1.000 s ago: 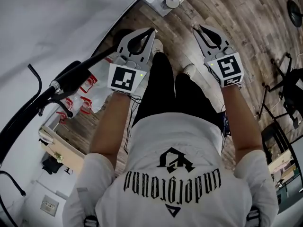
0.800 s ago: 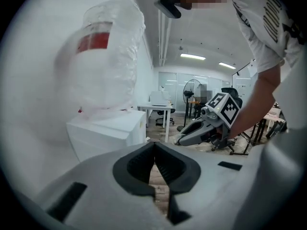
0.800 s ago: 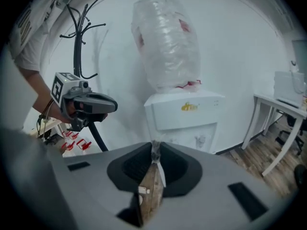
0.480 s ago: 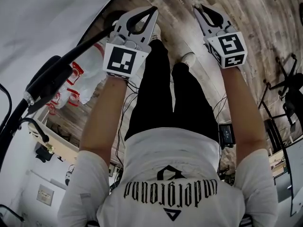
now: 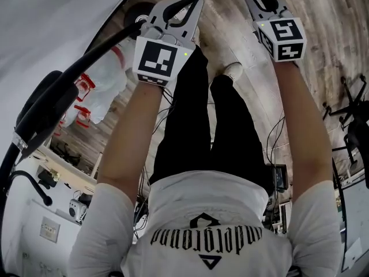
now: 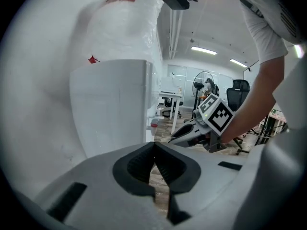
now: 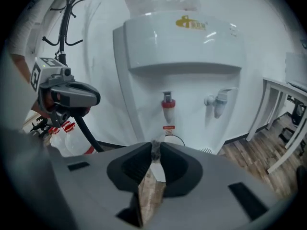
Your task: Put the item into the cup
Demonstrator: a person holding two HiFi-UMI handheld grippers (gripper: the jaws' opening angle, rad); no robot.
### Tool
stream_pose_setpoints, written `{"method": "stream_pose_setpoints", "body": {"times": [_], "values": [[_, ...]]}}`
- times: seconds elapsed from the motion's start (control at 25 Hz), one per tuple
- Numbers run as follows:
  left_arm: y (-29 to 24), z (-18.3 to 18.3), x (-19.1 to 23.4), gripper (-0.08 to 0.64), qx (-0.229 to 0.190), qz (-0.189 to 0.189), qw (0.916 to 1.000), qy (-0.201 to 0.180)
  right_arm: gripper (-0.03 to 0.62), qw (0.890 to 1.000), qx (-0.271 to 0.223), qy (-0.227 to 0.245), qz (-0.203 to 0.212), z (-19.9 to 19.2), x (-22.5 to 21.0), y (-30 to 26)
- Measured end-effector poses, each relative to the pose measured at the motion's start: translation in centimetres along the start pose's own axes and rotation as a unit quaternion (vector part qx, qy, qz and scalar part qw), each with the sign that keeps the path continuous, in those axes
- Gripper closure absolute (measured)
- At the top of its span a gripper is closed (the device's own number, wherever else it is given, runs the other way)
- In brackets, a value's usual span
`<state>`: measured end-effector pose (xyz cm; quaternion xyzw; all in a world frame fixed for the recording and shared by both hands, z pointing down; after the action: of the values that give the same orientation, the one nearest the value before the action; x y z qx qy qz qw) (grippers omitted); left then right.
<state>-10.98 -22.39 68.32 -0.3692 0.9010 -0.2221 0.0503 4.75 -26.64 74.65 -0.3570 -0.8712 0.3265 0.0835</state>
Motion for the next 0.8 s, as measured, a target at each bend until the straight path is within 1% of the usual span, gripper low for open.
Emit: {"method": "stream_pose_setpoints", "body": {"times": [0.12,0.24,0.48,0.76,0.8], "values": [[-0.3,-1.0,0.3,0.554,0.001,0.002,0.9999,0.01,0.529,1.0,0.014,0.003,-0.004,-0.9,-0.7,-2.4],[-0.9,-1.4,0.4,0.554,-0.003,0.002,0.9999,0.013,0.528,1.0,0.02,0.004,-0.014,-1.3,-1.9,-4.5],[-1.1,-1.9,0.1,0.554,0.002,-0.01,0.9999,0.013,0.517,0.999,0.036,-0.003,-0.023,-1.7,-2.2,-6.9],[-0.9,-2.3,0.2,0.554,0.004,-0.011,0.9997,0.019,0.461,0.998,0.049,-0.007,-0.033,-2.8,-2.6,-7.8],[-0.9,-2.4,0.2,0.554,0.005,-0.011,0.9997,0.019,0.445,0.998,0.048,-0.007,-0.034,-2.8,-2.6,-7.8]]}}
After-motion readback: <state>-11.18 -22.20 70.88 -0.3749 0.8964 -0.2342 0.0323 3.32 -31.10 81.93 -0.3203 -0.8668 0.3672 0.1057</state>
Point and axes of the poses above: the fingertips, and each gripper's own axes: y backward along the fingers, x to its left, z out of its top, the point moved 5 cm from there along y, backward along the fingers, and after that the axes turned 1 degree about -z, right-handed, at the moved point
